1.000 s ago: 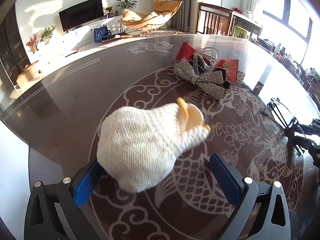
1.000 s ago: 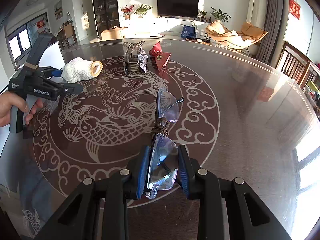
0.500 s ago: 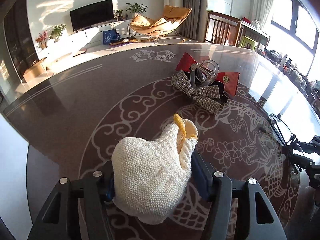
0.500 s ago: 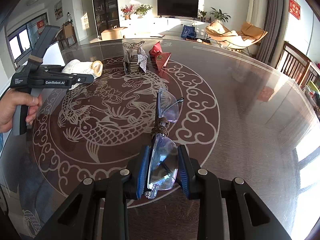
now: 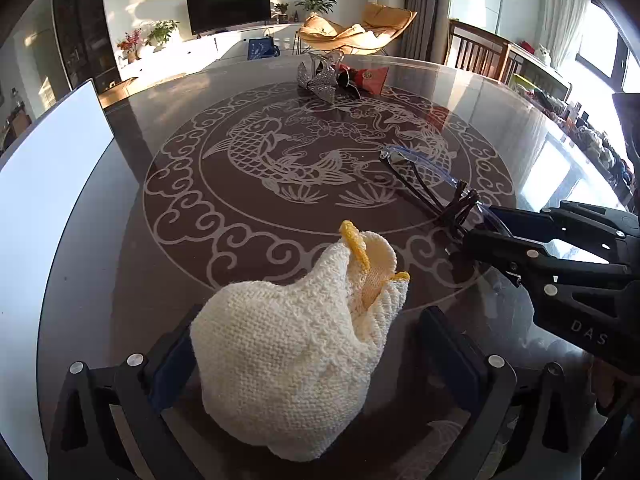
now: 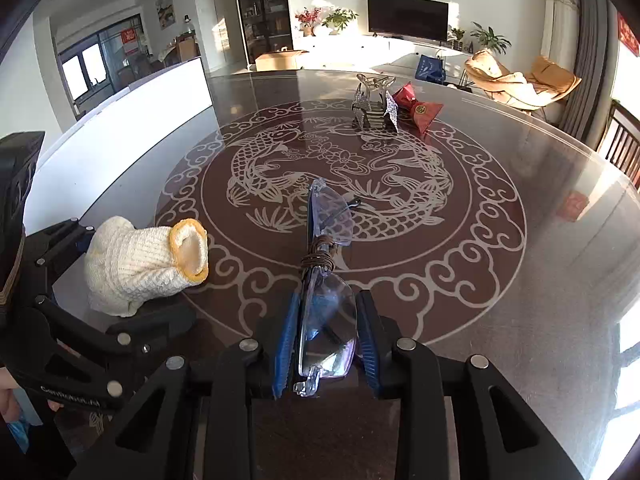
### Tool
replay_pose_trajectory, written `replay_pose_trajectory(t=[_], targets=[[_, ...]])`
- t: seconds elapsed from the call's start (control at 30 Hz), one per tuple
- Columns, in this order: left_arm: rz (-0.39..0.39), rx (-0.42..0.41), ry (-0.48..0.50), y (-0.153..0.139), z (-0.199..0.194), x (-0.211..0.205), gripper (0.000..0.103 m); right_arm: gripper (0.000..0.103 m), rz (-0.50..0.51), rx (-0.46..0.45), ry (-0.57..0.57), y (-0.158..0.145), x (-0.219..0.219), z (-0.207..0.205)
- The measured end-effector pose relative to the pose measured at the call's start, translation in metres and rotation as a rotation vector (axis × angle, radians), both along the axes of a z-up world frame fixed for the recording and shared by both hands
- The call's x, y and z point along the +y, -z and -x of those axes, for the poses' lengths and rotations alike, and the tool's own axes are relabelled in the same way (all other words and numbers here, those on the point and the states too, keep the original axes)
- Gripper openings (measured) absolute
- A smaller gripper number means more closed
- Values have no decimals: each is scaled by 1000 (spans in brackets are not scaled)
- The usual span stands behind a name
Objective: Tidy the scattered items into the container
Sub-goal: 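Lift the glove and glasses above the table with both grippers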
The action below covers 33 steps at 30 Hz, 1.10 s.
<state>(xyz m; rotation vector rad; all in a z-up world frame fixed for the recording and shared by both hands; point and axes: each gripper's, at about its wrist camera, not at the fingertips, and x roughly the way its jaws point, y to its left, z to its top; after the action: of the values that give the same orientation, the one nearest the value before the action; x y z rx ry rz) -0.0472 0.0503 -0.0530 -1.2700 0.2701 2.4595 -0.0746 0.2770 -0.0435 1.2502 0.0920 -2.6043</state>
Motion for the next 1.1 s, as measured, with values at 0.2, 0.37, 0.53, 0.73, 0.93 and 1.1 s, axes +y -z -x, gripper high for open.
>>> replay_pose_trajectory(t=[0.2, 0.37, 0.53, 0.73, 0.93, 1.1], targets=[[-7, -1, -25, -1, 5, 5, 103, 60, -22, -8, 15, 2, -1, -2], [-6, 0, -33, -2, 3, 6, 103, 66, -49, -9, 17, 4, -4, 6], [-4, 1, -34, -1, 2, 6, 103, 73, -49, -15, 7, 5, -4, 18], [-3, 3, -35, -1, 1, 6, 103, 74, -49, -16, 6, 5, -5, 21], [-2, -11, 2, -1, -1, 3, 103, 81, -49, -21, -9, 5, -7, 24], [3, -18, -38, -1, 15, -8, 103, 89, -54, -29, -20, 9, -13, 35]])
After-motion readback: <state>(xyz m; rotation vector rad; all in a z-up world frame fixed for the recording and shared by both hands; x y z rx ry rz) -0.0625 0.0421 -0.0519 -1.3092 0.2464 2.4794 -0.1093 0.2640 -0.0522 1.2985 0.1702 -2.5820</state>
